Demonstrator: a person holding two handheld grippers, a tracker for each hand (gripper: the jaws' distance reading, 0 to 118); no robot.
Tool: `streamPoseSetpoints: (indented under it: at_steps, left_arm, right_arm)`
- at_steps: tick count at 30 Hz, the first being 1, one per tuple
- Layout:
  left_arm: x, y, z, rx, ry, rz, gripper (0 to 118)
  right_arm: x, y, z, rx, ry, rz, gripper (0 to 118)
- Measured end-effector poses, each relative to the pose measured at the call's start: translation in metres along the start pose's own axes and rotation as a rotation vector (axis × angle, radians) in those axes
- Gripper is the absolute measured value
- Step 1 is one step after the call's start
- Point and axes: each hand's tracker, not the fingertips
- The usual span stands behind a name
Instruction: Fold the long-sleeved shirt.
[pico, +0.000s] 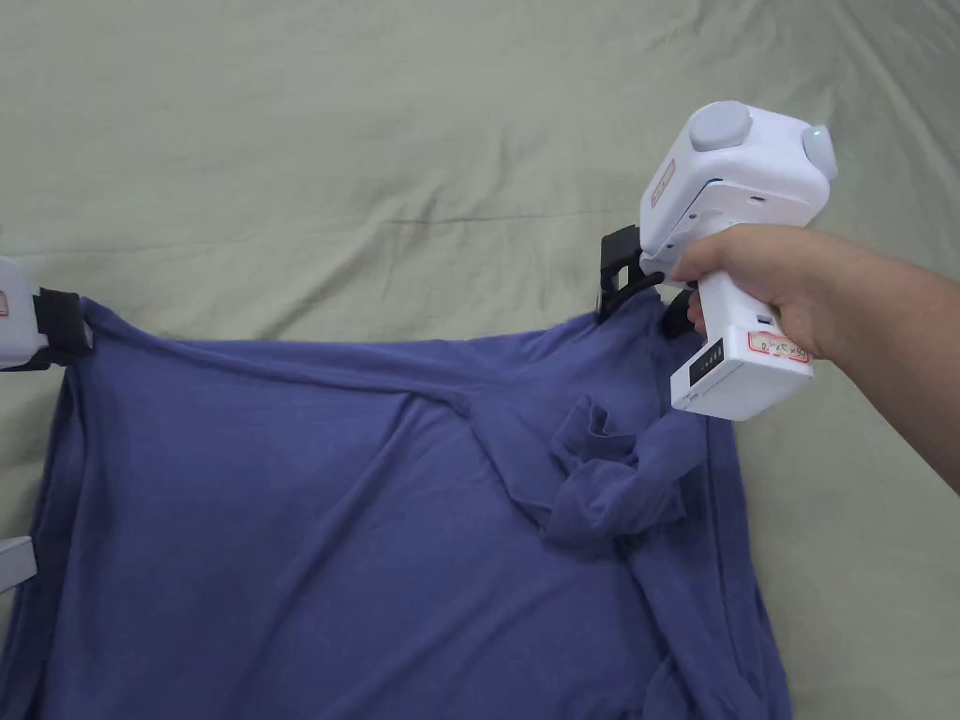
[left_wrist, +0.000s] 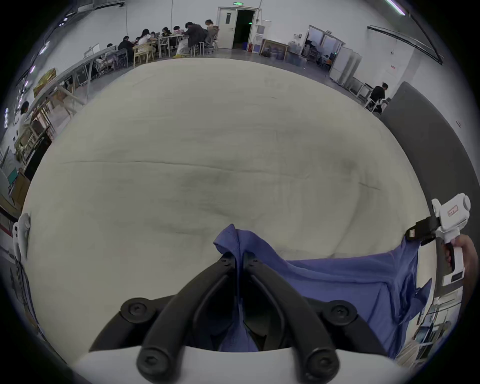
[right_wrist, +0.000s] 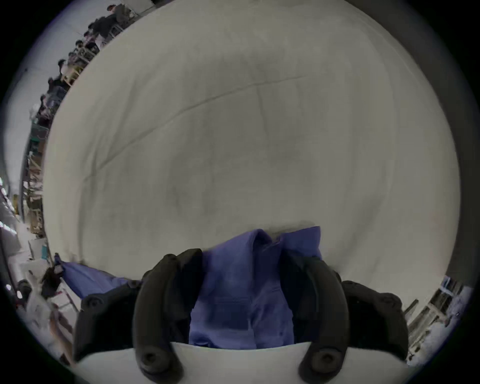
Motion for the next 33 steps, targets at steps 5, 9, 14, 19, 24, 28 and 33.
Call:
streamPoseSetpoints:
  at_steps: [5,9,14,19,24,28,33]
  left_arm:
    - [-0.004,-0.001,-0.004,0.001,-0.003,-0.01,1]
    - [-0.012,-0.003,0.001,0.028,-0.032,0.019,1]
    - [-0.019,-0.006,0.007,0.058,-0.06,0.008,1]
    - [-0.022,-0.008,0.023,0.097,-0.114,0.071,1]
    - [-0.034,-0.04,0.076,0.202,-0.201,0.05,1]
    - [-0.044,-0.09,0.132,0.229,-0.226,0.044,1]
    - [-0.053,-0.157,0.194,0.22,-0.242,0.02,1]
  right_arm:
    - [-0.007,-0.012,0.006,0.044,-0.01,0.113,33]
    - [0.007,-0.024,0.025,0.129,0.077,0.133,17]
    - [0.014,-0.019,0.03,0.15,0.096,0.166,17]
    - [0.017,-0.036,0.053,0.225,0.151,0.141,17]
    - [0.027,-0.114,0.101,0.41,0.176,0.242,17]
    - [0.04,-0.198,0.129,0.535,0.163,0.303,17]
    - [0.057,-0.293,0.138,0.533,0.208,0.256,17]
